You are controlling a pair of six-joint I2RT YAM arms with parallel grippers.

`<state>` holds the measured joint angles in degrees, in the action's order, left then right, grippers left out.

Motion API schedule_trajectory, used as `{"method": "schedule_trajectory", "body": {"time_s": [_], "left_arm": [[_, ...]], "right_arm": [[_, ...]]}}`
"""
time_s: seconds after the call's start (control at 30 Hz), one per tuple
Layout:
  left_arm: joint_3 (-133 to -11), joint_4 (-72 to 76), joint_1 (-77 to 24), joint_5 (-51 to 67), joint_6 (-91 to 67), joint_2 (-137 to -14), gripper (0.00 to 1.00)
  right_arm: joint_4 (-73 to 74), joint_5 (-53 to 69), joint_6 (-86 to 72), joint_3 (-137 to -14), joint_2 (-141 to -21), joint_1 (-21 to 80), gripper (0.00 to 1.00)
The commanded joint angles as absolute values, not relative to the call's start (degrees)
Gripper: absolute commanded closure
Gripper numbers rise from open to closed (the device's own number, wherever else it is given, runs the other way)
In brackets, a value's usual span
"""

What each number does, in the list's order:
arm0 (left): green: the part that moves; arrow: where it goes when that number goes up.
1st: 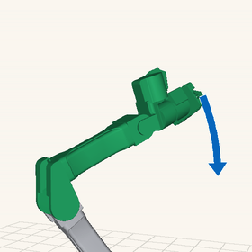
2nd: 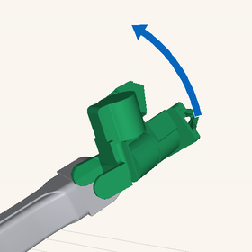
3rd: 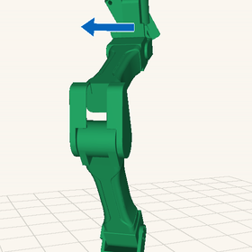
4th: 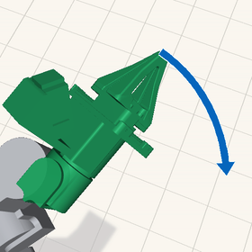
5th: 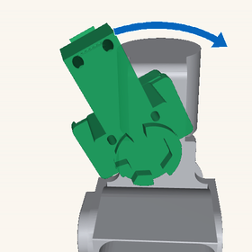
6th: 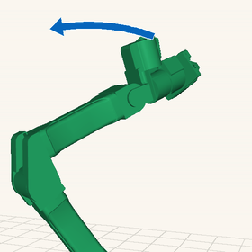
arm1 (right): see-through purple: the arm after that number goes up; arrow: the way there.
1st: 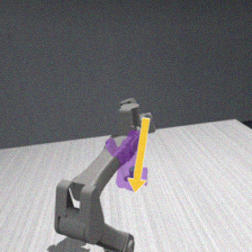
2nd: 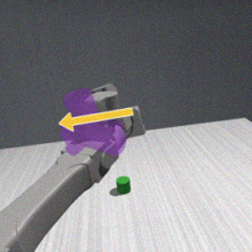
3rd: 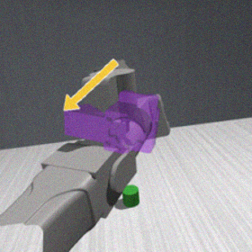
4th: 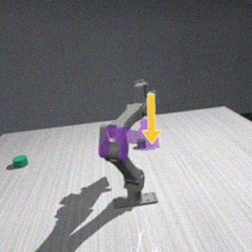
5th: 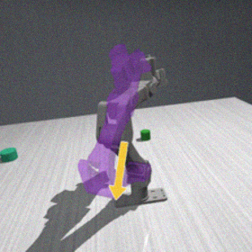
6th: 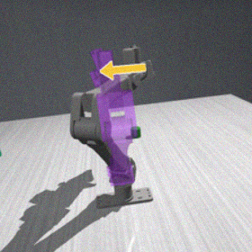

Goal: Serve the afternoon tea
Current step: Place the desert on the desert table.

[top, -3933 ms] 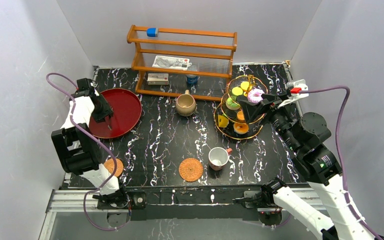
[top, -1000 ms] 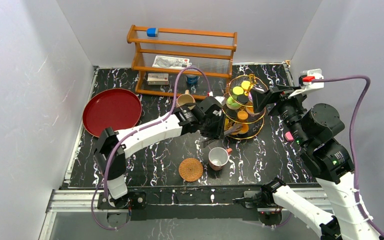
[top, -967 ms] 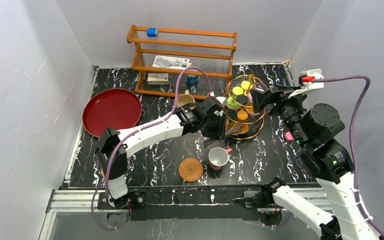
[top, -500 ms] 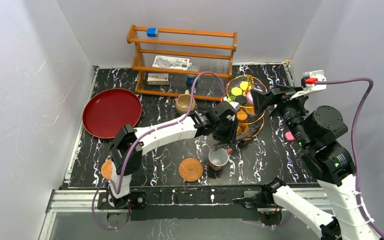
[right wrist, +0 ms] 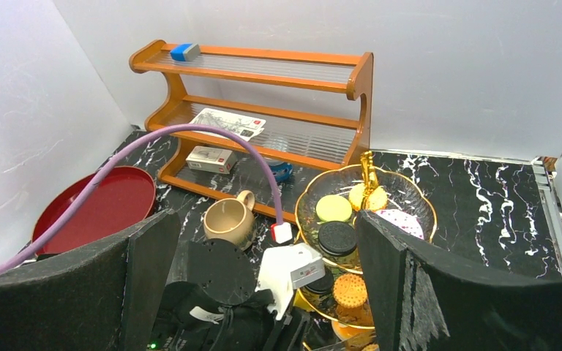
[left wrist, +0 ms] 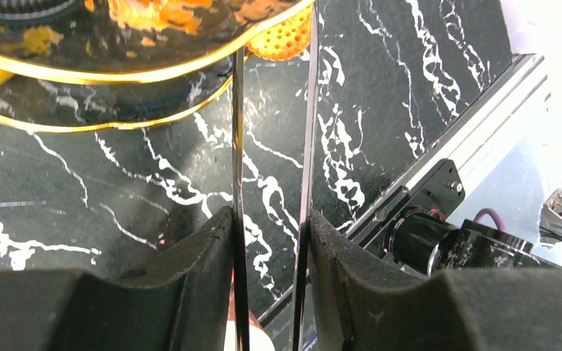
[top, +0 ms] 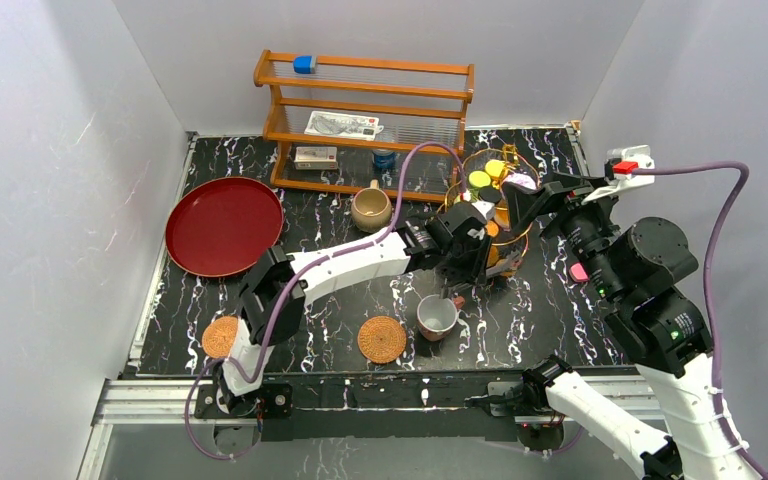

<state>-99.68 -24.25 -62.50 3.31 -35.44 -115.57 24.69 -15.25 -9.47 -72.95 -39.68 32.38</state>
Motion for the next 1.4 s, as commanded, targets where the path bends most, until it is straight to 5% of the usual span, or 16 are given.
{"method": "schedule_trajectory", "body": {"time_s": [0.0, 0.3, 0.8, 1.37], "left_arm": [[-103.8, -20.5, -62.8, 1.0, -33.2, -117.0, 0.69], [-102.5, -14.5, -62.9, -3.8, -31.0, -119.5, 0.67], [-97.2, -13.7, -63.4, -4.7, -31.7, -115.8, 0.51], [-92.9, -14.2, -64.6, -5.4, -32.0, -109.4, 0.58]], "right_arm": [[21.3, -15.0, -9.4, -72.9, -39.1, 32.6, 0.01], [21.5, -15.1, -9.9, -71.7, -37.7, 32.5, 0.01], [21.5, -14.3, -10.0, -71.3, -37.8, 32.6, 0.01], [23.7, -15.1, -10.5, -73.4, -38.2, 32.6, 0.01]]}}
